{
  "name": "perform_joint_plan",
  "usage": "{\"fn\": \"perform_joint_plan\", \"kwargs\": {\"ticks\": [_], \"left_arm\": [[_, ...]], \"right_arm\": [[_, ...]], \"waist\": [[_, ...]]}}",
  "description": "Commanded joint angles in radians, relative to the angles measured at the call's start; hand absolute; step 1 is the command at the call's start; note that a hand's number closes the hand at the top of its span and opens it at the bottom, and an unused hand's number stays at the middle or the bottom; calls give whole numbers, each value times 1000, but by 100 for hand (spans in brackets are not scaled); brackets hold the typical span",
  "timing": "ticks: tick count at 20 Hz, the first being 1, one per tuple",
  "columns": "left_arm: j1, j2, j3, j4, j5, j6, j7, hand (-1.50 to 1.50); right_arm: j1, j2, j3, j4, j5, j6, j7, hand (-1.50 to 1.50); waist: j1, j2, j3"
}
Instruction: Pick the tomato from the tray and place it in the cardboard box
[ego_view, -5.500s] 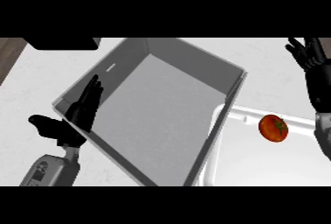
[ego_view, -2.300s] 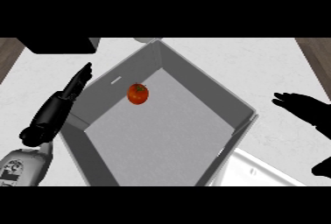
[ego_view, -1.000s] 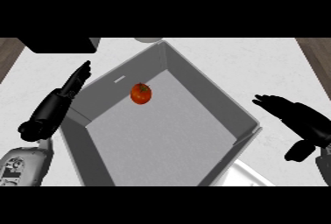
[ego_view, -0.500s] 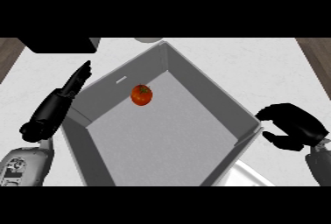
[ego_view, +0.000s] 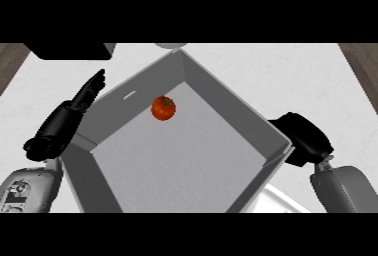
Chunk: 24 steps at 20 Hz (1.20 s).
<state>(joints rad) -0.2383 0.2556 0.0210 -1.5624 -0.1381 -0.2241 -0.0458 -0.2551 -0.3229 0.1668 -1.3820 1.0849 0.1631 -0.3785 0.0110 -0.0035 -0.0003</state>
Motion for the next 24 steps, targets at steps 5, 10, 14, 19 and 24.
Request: {"fn": "perform_joint_plan", "kwargs": {"ticks": [5, 10, 14, 19, 24], "left_arm": [[16, 33, -12, -21, 16, -62, -40, 0], [51, 83, 21, -6, 33, -117, -89, 0], [76, 121, 61, 3, 49, -159, -143, 0], [102, 144, 107, 52, 57, -189, -183, 0], [91, 161, 146, 80, 68, -210, -202, 0]], "right_arm": [[-132, 313, 204, 48, 114, 12, 386, 150], [-279, 317, 285, 25, 134, -23, 544, 150], [-383, 318, 324, 4, 125, -22, 677, 150], [-467, 319, 313, -51, 96, -69, 900, 150], [-542, 319, 310, -86, 83, -136, 1149, 150]], "waist": [[111, 20, -7], [115, 16, -8], [117, 10, -7], [76, 6, -6], [49, 6, -5]]}}
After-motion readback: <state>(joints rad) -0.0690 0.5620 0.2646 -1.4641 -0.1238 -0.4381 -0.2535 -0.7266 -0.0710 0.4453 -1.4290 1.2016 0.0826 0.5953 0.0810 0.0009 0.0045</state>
